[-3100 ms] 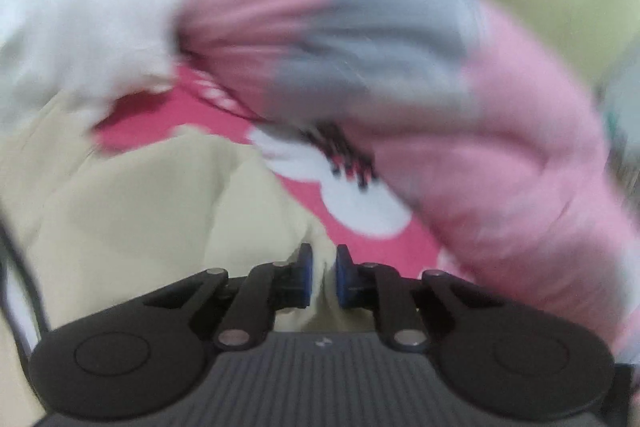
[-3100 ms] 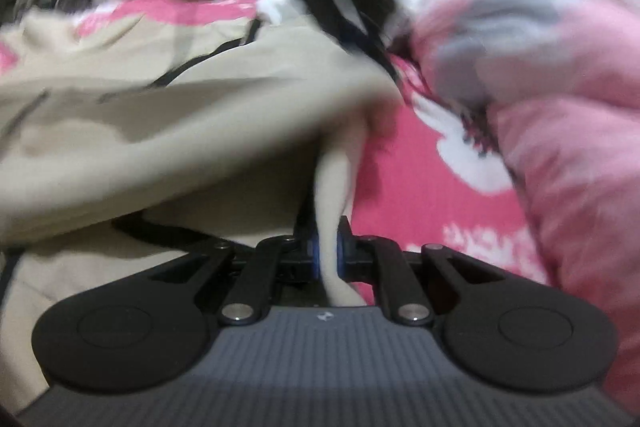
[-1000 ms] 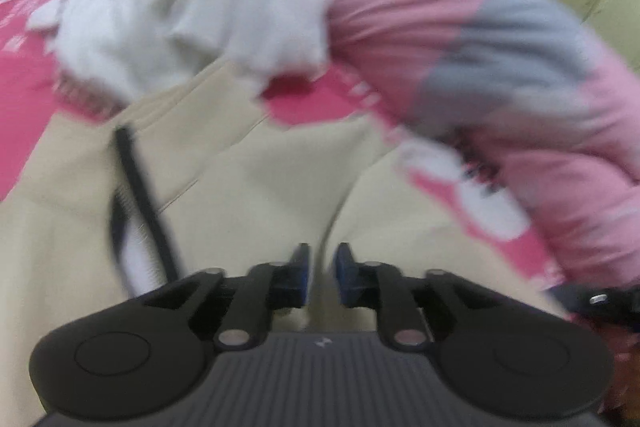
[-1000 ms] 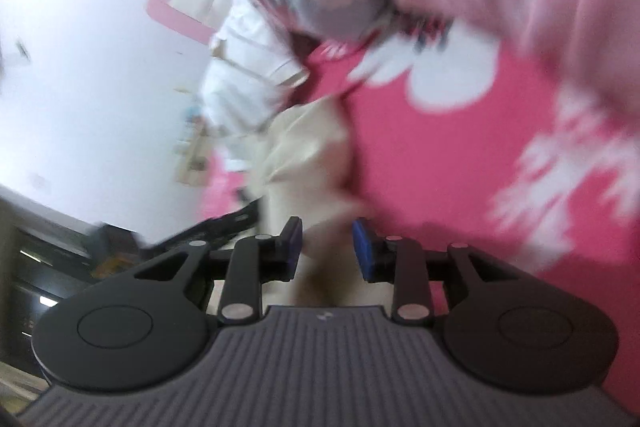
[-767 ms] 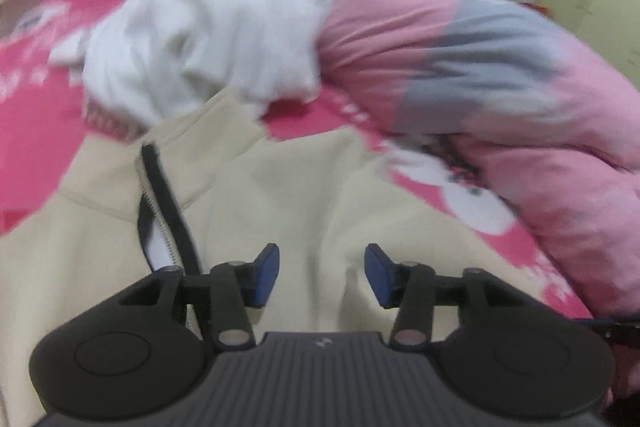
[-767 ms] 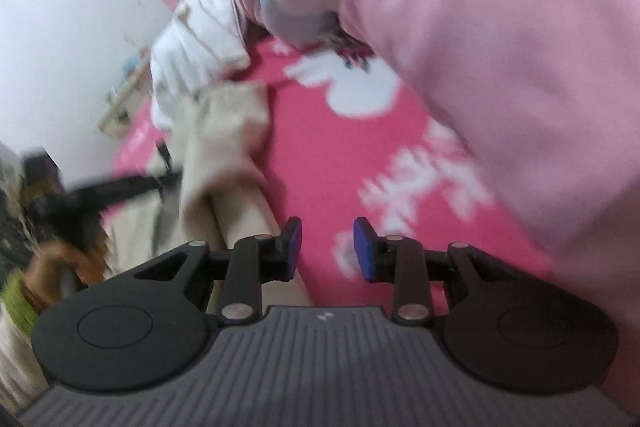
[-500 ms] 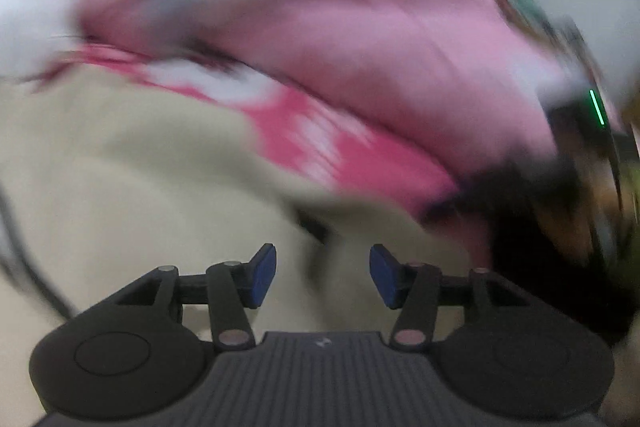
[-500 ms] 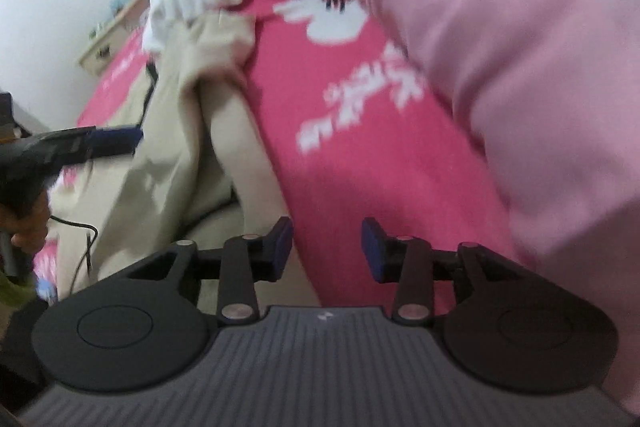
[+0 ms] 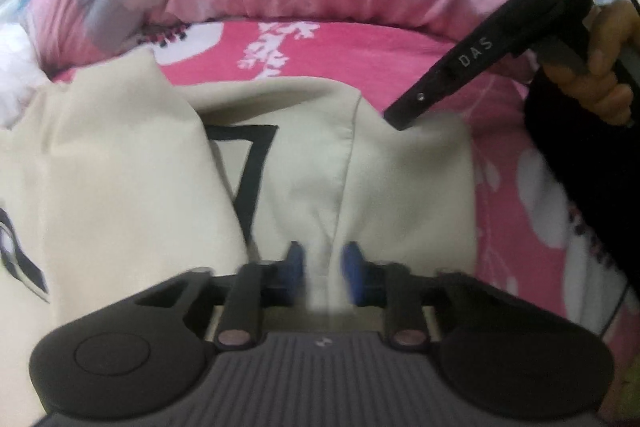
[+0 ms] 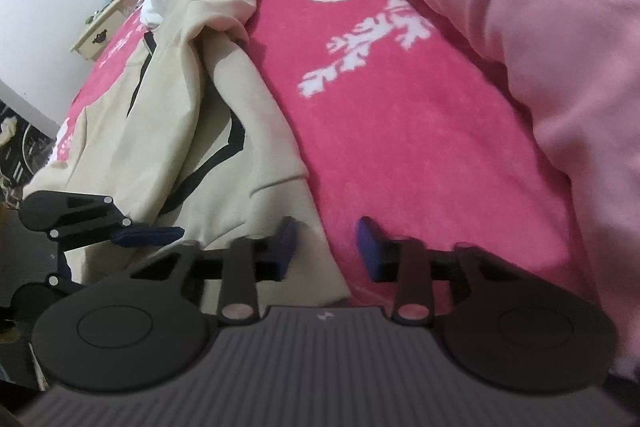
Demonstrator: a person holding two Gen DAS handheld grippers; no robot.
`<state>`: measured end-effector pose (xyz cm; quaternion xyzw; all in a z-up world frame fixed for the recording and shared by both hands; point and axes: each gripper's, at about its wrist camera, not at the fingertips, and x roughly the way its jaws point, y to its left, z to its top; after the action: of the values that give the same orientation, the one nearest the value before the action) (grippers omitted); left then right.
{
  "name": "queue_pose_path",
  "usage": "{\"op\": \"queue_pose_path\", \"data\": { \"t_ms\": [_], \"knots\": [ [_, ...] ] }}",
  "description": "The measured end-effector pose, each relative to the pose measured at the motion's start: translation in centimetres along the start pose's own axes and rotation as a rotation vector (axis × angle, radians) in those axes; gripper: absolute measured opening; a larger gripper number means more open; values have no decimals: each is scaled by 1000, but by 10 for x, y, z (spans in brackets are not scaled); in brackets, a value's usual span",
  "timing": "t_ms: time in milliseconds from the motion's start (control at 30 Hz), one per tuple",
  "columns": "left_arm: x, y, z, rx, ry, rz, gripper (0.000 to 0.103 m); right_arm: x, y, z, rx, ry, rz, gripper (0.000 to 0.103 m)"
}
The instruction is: Fold clothes
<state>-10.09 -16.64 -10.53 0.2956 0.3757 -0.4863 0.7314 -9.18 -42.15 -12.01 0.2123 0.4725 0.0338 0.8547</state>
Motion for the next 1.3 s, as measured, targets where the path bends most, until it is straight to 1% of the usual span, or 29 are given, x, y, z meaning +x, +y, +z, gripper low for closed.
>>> {"op": "queue_pose_path", "data": {
  "t_ms": [33, 133, 167, 233, 267, 300, 333, 400, 433, 467, 533, 600, 633, 700, 733, 767, 800, 833, 867, 900, 967, 1000, 1067, 1100, 1133, 1167, 1233, 1267, 1300],
  "knots": [
    [-2, 2, 2, -7, 1, -7, 11, 0, 1, 0, 8, 5, 1, 4],
    [-21, 13, 4, -46, -7, -49, 7, -17, 5, 1, 39, -10, 39, 3],
    [-28, 17, 4, -64, -8, -69, 3, -24, 6, 1, 48, -19, 45, 3],
    [-27, 21, 2, -84, 19, -96, 3, -29, 3, -1, 62, -15, -7, 2],
    [-24, 21, 0, -92, 34, -104, 7, -27, 0, -2, 64, -5, -60, 4],
    [-21, 21, -2, -115, 27, -96, 14, -22, -3, -2, 65, 12, -133, 5],
    [-21, 22, -7, -140, 14, -105, 17, -21, -4, -2, 70, 8, -159, 6],
    [-25, 25, -10, -178, -32, -132, 28, -32, 0, 2, 68, -61, -90, 6],
    [-27, 26, -11, -196, -60, -134, 32, -39, 12, 5, 8, -113, -61, 6],
    [-32, 30, -11, -225, -91, -132, 41, -41, 29, 9, -89, -151, -62, 6],
    [-41, 37, -11, -281, -148, -123, 46, -35, 62, 16, -293, -193, -90, 6],
    [-48, 49, -11, -344, -206, -103, 52, -17, 88, 25, -446, -211, -93, 6],
    [-51, 55, -12, -375, -234, -82, 53, -6, 97, 30, -497, -216, -75, 6],
    [-52, 69, -18, -438, -262, -34, 60, 18, 108, 42, -543, -209, -45, 6],
    [-49, 76, -23, -473, -249, -19, 61, 31, 107, 49, -544, -203, -38, 5],
    [-45, 82, -27, -503, -220, -14, 60, 46, 102, 54, -523, -181, -54, 4],
    [-41, 87, -33, -532, -189, -14, 60, 64, 92, 59, -488, -140, -90, 4],
    [-40, 91, -39, -557, -176, -17, 60, 81, 81, 63, -437, -97, -118, 4],
    [-44, 93, -46, -583, -180, -20, 60, 87, 67, 68, -350, -76, -98, 3],
    [-49, 96, -53, -608, -184, -24, 61, 82, 57, 73, -270, -84, -57, 3],
    [-63, 104, -69, -683, -218, -43, 63, 62, 48, 80, -170, -102, -29, 8],
    [-72, 110, -79, -735, -236, -53, 64, 50, 44, 82, -123, -113, -7, 9],
    [-85, 122, -98, -832, -252, -55, 65, 26, 35, 79, -25, -128, 73, 18],
    [-90, 129, -110, -876, -251, -61, 65, 18, 31, 75, 38, -107, 146, 21],
    [-92, 134, -119, -910, -243, -73, 64, 16, 31, 67, 87, -65, 212, 27],
    [-93, 139, -125, -932, -223, -87, 61, 19, 34, 58, 121, -8, 262, 34],
    [-88, 143, -133, -951, -161, -98, 59, 25, 41, 39, 189, 105, 363, 42],
    [-84, 141, -135, -954, -139, -92, 59, 29, 46, 29, 210, 154, 400, 42],
    [-80, 140, -136, -963, -122, -87, 59, 37, 52, 20, 218, 190, 413, 42]
  ]
}}
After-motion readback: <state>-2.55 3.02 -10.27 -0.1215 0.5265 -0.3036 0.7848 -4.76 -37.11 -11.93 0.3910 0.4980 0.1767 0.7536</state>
